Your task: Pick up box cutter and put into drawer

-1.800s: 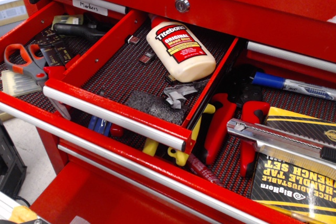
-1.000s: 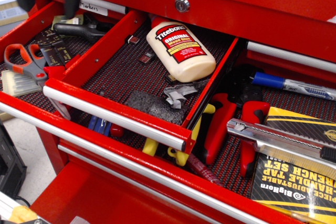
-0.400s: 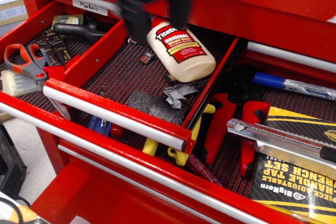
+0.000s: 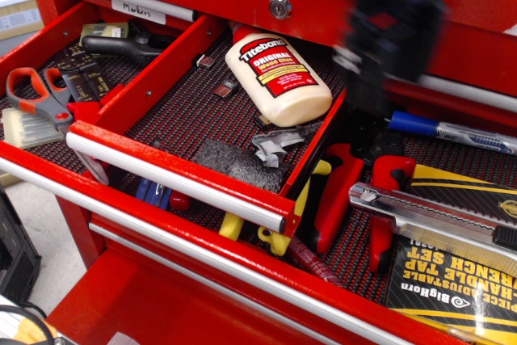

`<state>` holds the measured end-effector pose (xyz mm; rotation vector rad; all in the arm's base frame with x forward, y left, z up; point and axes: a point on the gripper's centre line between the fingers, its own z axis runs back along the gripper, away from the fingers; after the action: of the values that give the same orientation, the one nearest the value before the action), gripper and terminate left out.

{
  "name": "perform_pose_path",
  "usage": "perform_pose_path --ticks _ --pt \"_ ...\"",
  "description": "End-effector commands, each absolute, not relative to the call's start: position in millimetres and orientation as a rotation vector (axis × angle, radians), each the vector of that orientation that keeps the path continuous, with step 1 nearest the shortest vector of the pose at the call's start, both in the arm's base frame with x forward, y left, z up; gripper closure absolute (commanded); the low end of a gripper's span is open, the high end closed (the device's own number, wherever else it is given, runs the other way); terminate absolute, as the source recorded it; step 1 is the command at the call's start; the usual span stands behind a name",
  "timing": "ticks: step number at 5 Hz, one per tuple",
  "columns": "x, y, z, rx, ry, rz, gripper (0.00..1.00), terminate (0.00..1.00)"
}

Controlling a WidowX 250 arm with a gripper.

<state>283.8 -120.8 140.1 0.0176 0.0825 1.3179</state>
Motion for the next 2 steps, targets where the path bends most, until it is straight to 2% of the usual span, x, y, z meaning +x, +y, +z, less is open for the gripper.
perform_pose_path --ticks 1,2 --pt "290.1 -201.3 128.6 0.029 -0.033 1.288 0.00 0.00" --pt "278.4 -204.2 113.9 0.044 -0.058 1.347 0.00 0.00"
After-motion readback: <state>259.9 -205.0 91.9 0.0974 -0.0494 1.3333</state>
